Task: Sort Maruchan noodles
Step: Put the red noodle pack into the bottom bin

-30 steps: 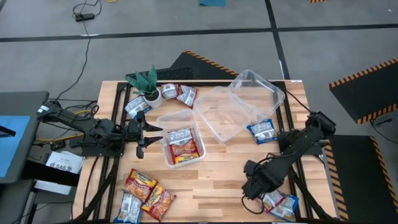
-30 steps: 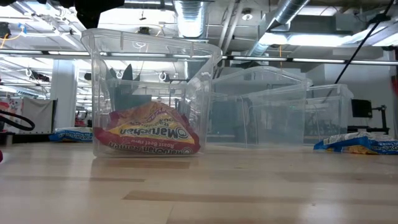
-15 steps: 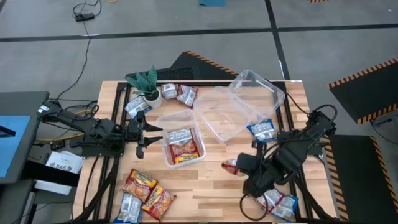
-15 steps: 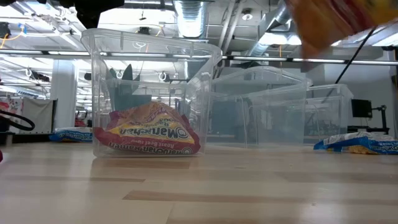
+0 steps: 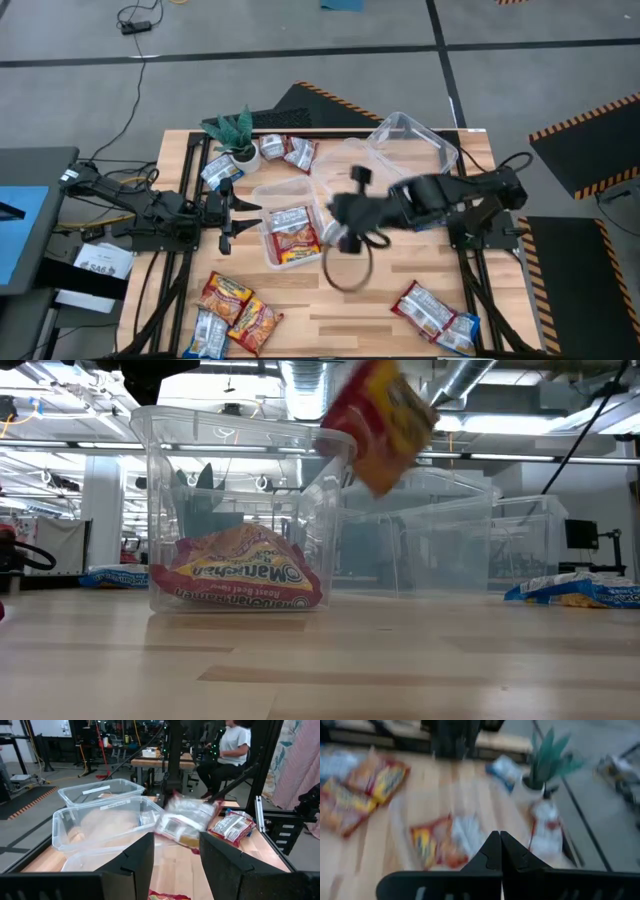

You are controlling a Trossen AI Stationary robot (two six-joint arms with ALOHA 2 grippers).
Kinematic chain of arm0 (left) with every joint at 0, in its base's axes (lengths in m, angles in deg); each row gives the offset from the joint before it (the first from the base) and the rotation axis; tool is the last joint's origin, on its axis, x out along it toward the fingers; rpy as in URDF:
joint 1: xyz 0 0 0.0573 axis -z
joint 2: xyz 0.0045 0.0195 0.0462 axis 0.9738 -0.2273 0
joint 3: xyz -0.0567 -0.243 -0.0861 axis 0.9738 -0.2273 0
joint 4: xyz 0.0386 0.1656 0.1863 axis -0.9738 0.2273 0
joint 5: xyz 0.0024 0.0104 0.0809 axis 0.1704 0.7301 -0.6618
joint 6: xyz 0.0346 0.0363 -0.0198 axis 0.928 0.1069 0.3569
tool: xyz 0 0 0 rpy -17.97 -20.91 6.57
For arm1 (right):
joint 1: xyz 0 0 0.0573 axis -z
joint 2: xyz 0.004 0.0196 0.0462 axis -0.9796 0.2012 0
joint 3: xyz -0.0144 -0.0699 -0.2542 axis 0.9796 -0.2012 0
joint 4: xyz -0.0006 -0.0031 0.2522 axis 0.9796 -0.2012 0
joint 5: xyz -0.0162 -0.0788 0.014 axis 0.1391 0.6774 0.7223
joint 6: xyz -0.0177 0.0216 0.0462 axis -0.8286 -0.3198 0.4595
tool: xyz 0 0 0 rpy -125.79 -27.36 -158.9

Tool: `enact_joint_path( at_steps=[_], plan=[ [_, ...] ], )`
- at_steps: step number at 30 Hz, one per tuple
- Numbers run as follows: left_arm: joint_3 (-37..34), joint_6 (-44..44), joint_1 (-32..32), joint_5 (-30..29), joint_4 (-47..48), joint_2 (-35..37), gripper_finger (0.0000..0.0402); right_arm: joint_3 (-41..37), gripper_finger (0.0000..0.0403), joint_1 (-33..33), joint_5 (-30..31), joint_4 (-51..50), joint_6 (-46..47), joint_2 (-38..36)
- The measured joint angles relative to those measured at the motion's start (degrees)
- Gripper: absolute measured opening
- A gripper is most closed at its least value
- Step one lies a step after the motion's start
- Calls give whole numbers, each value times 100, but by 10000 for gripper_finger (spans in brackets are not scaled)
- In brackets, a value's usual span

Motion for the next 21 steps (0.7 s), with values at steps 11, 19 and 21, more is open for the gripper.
enact_joint_path(
  at_steps=[11, 19, 21],
  plan=[
    [0, 0, 0, 0, 28, 0, 144, -279, 22, 657, -906, 910, -628, -42],
    [0, -59, 0, 0, 39, -1, 144, -281, 36, -42, -934, -1840, 1099, -80],
    [0, -101, 0, 0, 39, 0, 144, -282, 38, -315, -916, -2695, 1965, -34]
  ],
)
